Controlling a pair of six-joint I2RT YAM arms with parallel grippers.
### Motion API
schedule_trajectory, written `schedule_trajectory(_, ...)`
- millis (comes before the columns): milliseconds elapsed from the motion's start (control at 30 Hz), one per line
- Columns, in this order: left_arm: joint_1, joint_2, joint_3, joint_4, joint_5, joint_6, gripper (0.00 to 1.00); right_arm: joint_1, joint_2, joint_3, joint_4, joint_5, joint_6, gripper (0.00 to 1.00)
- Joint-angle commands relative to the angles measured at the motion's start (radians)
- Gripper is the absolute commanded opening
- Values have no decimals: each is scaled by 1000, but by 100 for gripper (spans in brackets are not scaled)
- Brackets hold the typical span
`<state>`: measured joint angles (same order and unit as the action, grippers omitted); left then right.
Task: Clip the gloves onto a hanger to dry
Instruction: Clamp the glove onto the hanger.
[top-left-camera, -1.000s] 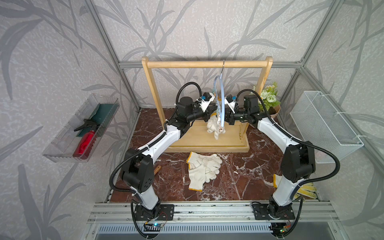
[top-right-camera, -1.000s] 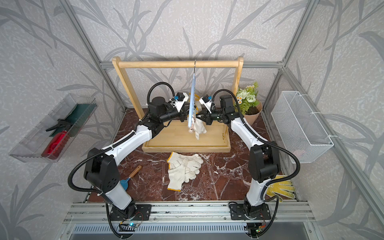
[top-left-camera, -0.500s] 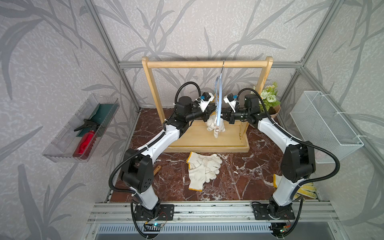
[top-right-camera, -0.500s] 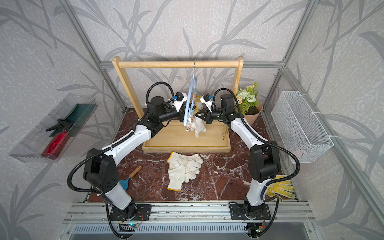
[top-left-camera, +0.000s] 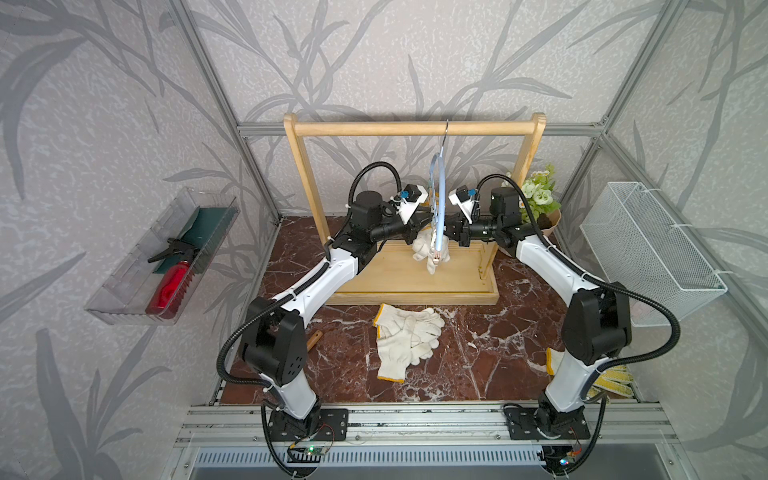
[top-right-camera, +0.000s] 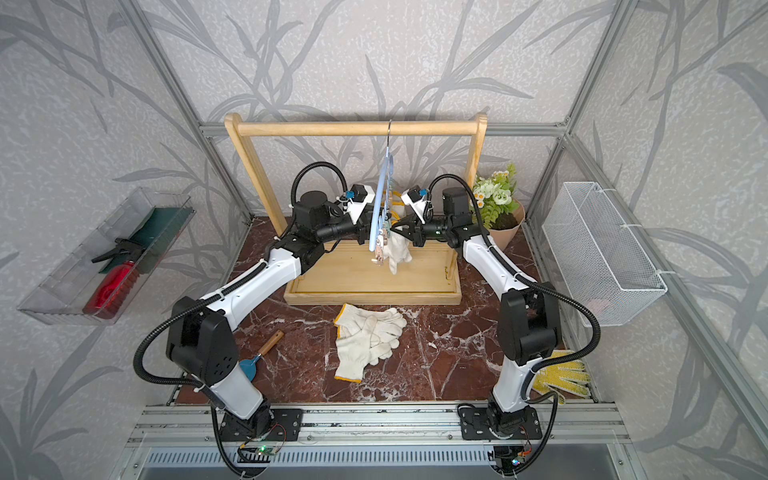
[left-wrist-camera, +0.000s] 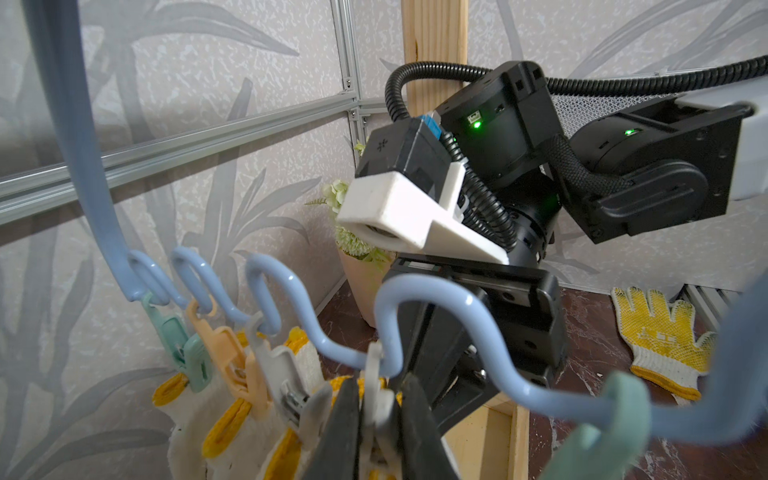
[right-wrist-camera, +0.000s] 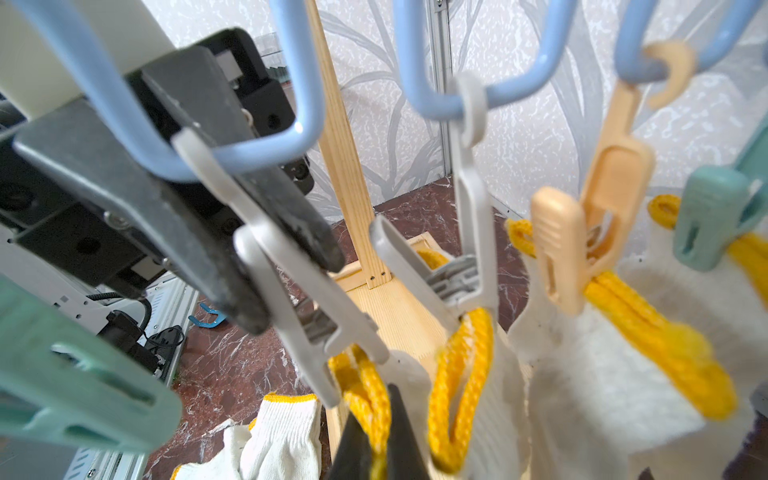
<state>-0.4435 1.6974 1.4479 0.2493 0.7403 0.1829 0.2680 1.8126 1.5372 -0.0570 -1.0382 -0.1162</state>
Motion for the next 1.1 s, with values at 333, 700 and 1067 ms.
schedule_trajectory(333, 0, 5, 19, -66, 31, 30, 0, -30, -45, -14, 122, -80, 73, 0)
schedule_trajectory(700, 2, -2, 12, -105, 45, 79, 0, -53, -51, -14, 159, -96, 122, 0)
schedule_trajectory(1067, 3, 14, 40, -119, 51, 72, 0, -42, -18, 38, -10, -55, 7, 0)
